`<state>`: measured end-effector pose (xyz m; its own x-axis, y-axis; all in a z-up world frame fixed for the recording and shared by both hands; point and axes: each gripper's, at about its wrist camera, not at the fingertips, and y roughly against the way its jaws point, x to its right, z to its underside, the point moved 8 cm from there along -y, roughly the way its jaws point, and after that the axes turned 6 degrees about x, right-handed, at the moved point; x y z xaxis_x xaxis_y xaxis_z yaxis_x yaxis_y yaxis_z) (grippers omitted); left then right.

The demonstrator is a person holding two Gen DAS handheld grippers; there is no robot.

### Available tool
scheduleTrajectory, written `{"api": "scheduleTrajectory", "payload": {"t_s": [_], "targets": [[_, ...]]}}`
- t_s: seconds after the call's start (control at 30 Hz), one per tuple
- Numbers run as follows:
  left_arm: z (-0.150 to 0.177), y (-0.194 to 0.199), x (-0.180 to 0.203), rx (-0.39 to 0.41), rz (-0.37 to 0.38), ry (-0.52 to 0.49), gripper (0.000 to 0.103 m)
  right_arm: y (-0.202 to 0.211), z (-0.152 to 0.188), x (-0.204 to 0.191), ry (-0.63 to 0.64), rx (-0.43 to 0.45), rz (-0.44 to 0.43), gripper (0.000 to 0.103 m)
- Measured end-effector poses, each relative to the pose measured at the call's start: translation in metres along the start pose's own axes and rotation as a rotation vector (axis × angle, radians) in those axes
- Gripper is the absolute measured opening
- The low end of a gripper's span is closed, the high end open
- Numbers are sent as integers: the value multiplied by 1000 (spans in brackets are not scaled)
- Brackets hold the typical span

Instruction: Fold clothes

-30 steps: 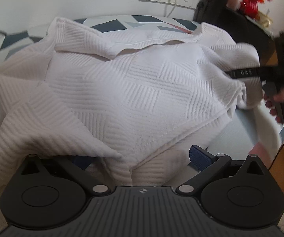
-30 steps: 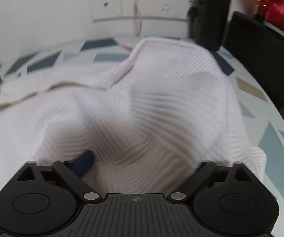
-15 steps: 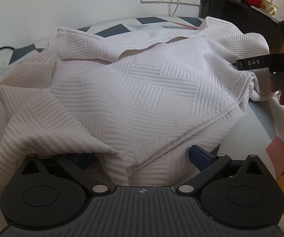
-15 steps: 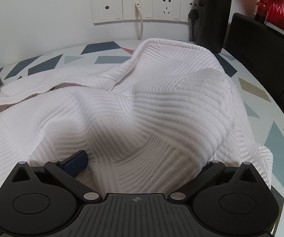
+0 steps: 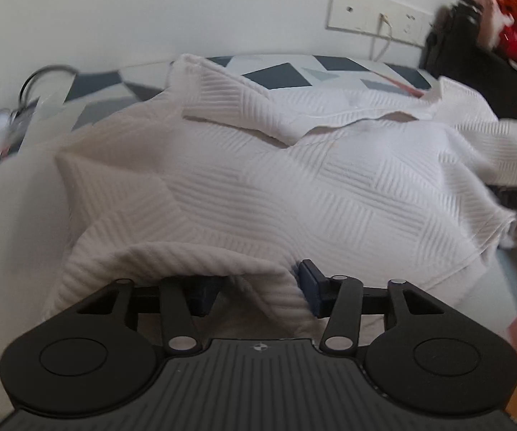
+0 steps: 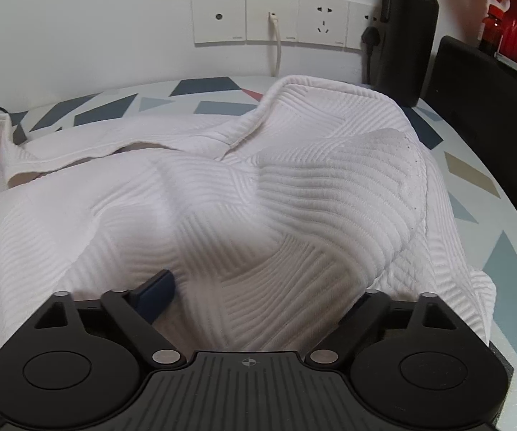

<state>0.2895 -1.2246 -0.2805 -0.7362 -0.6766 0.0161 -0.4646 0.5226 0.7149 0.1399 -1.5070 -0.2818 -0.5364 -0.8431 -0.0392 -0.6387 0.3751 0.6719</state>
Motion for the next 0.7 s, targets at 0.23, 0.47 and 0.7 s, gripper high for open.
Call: {"api": "scheduleTrajectory", "payload": {"t_s": [0.23, 0.47, 0.7], "targets": [[3, 1, 2, -27, 32, 40, 38, 17, 6, -13, 27, -4, -54, 23], [21, 18, 0, -57, 97, 90, 30, 38, 23, -14, 23, -31, -74, 21], [32, 29, 3, -48, 120, 100, 30, 48, 32, -13, 3, -37, -66, 21]]}}
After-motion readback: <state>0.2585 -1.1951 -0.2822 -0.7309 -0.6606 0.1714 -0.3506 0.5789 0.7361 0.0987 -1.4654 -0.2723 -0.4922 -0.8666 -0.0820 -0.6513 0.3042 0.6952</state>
